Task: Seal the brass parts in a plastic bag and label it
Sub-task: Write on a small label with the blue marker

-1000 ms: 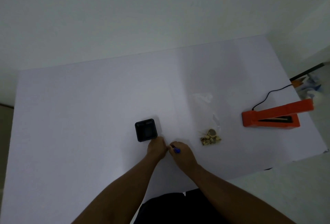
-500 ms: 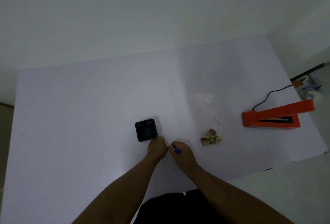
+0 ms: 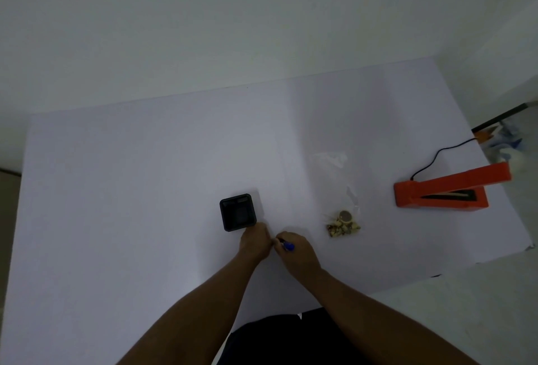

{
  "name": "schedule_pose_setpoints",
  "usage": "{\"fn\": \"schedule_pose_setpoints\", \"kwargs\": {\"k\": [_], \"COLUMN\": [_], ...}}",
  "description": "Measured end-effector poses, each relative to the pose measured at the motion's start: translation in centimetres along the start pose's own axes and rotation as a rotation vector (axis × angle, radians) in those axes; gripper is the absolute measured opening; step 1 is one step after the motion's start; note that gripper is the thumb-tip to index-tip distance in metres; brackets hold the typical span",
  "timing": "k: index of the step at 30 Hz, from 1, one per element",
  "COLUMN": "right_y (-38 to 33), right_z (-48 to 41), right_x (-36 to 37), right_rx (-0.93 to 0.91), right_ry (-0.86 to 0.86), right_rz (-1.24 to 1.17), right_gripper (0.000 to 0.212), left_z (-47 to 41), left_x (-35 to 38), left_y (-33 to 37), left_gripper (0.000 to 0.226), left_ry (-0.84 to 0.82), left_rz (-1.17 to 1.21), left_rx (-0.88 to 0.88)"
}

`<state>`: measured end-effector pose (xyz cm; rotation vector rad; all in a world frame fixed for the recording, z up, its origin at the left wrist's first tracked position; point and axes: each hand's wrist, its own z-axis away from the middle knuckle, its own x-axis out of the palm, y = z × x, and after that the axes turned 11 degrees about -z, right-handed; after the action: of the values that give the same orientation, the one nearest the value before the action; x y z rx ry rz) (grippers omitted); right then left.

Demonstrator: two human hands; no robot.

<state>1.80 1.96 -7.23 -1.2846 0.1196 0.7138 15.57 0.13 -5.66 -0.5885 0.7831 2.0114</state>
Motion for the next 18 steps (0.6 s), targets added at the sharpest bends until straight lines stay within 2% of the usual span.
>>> {"fn": "schedule_pose_setpoints", "kwargs": {"k": [18], "right_y": [0.0], "right_z": [-0.07], "right_x": [-0.25], "right_rx": [0.021], "right_ry": [0.047], "right_rz": [-0.001], "right_gripper": [0.032], "left_z": [0.22], "left_x": [-0.23], "left_y": [0.1], "left_gripper": [0.015], "left_ry": [0.0], "left_rz": [0.025], "left_rx": [0.011]}}
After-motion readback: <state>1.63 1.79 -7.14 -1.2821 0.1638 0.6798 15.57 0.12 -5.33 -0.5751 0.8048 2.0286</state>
